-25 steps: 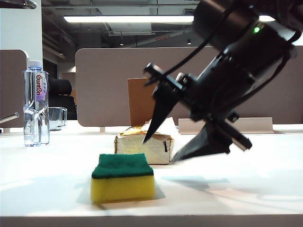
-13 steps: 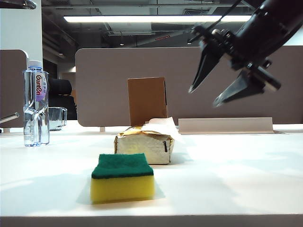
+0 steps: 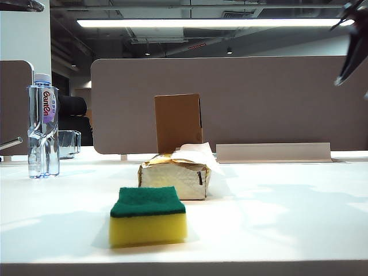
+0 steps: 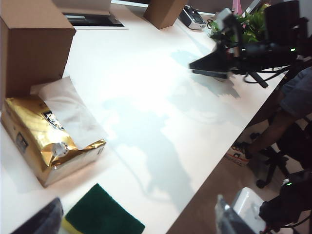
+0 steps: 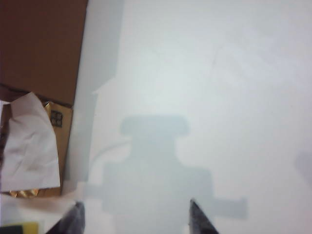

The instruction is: Move the sponge from right to left to wipe the table, avoiding obstacles on the table, and finally reaching the bottle of mineral water.

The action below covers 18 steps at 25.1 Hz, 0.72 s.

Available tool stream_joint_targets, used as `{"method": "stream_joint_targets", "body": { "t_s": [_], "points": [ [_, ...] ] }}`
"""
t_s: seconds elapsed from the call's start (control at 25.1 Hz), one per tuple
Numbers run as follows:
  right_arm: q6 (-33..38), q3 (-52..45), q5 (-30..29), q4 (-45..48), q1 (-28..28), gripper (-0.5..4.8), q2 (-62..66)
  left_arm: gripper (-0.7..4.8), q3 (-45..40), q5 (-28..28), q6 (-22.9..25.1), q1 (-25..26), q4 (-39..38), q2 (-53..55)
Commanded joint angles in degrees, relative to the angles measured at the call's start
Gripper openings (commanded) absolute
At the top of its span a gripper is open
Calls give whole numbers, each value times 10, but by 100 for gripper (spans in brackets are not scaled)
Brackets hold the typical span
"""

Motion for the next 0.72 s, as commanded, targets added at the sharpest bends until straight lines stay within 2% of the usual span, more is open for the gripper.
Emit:
{"method": "stream_joint_targets", "body": {
  "t_s": [0.04, 0.16, 0.36, 0.6, 0.72],
  "points": [
    [-44, 2, -19, -72, -38, 274, -53, 404, 3, 3, 21, 0, 3, -2],
    [-48, 2, -20, -112, -57, 274, -109, 404, 3, 3, 21, 0, 4, -2],
    [-47, 2, -24, -171, -54, 269, -199, 404, 3, 3, 21, 0, 4, -2],
    [-28, 2, -96, -191, -54, 260, -273, 404, 3, 5, 21, 0, 3, -2],
    [9, 2, -127, -210, -17, 255, -309, 404, 3, 8, 21, 0, 1, -5]
  ]
}}
